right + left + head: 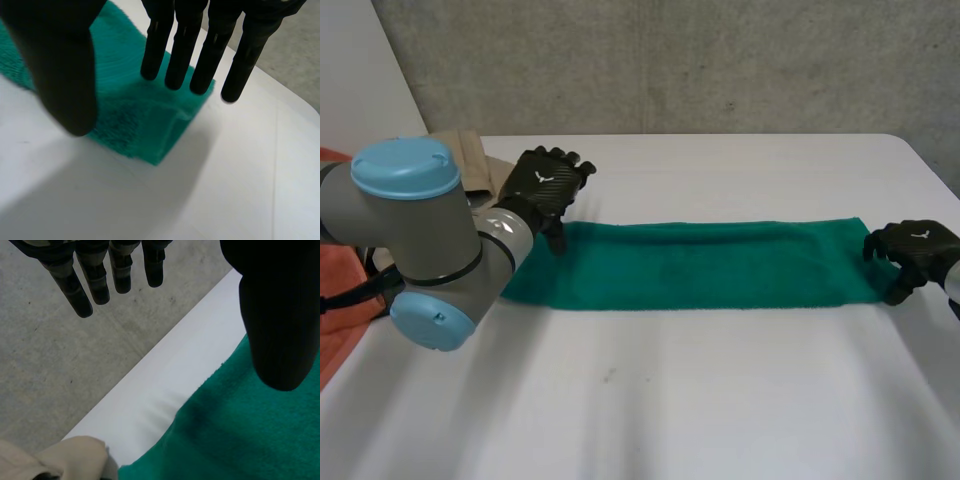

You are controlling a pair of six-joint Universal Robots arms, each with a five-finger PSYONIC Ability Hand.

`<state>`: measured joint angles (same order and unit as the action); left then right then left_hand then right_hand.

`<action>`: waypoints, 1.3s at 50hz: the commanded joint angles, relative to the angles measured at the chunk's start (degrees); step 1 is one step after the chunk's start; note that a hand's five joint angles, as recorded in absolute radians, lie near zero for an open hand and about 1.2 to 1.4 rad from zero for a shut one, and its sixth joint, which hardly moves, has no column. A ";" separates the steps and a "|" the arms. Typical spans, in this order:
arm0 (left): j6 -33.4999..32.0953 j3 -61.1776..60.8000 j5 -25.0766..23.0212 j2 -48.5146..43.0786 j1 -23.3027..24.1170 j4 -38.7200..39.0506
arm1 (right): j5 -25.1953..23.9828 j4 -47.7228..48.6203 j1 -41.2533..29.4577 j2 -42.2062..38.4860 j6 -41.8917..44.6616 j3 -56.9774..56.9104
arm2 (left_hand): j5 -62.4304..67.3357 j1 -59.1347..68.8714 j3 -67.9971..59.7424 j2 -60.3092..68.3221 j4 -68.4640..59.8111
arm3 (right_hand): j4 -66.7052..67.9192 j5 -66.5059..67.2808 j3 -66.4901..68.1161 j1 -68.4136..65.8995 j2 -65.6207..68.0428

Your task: Fold the laundry.

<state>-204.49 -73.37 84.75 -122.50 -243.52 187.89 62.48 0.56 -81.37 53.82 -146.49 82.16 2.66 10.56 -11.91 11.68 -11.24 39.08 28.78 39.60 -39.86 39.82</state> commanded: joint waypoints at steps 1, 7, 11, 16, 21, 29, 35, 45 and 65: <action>0.85 -0.02 -0.29 0.68 2.09 -0.07 | 2.47 -0.47 -2.39 -0.29 2.18 -0.07 | -2.66 -0.56 1.91 -1.68 1.24 | 10.29 10.59 9.76 -9.50 9.54; 1.11 -0.11 -0.64 1.12 2.35 0.10 | 4.14 -0.04 -2.47 -0.20 2.70 0.45 | -2.66 -0.56 1.91 -1.68 1.24 | 11.97 12.27 11.44 -11.19 11.23; 1.20 -0.11 -0.73 1.21 2.35 0.28 | 5.11 0.75 -2.56 -0.91 3.05 0.37 | -2.66 -0.56 1.91 -1.68 1.24 | 11.97 12.27 11.44 -11.19 11.23; 1.20 -0.20 -0.64 1.21 2.35 0.37 | 6.16 2.34 -2.56 -1.61 4.37 0.36 | -2.66 -0.56 1.91 -1.68 1.24 | 11.97 12.27 11.44 -11.19 11.23; 1.20 -0.11 -0.64 1.21 2.35 0.37 | 7.13 4.71 -2.82 -2.75 4.90 0.19 | -2.66 -0.56 1.91 -1.68 1.24 | 18.31 18.61 17.78 -17.52 17.56; 1.20 -0.20 -0.56 1.30 2.18 0.54 | 15.82 16.83 -1.34 0.14 2.79 2.56 | -2.66 -0.56 1.91 -1.68 1.24 | 40.92 41.22 40.40 -40.14 40.18; 1.20 -0.20 -0.56 1.92 2.00 0.54 | 19.52 19.83 3.15 -2.39 7.17 -0.07 | -2.66 -0.56 1.91 -1.68 1.24 | 40.92 41.22 40.40 -40.14 40.18; 1.29 -0.11 -0.47 4.72 0.77 0.54 | 24.71 18.41 -3.59 -1.89 19.05 -5.61 | -2.66 -0.56 1.91 -1.68 1.24 | 40.92 41.22 40.40 -40.14 40.18; 4.72 -4.93 0.59 10.88 -4.76 0.19 | 5.38 30.99 -46.93 -4.67 23.00 -3.85 | -2.66 -0.56 1.91 -1.68 1.24 | 40.92 41.22 40.40 -40.14 40.18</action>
<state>-200.11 -75.38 85.38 -112.21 -247.54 187.89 72.17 28.94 -118.86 54.54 -126.72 77.68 2.66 10.56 -11.94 11.68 -11.24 68.47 57.79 68.02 -64.24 67.43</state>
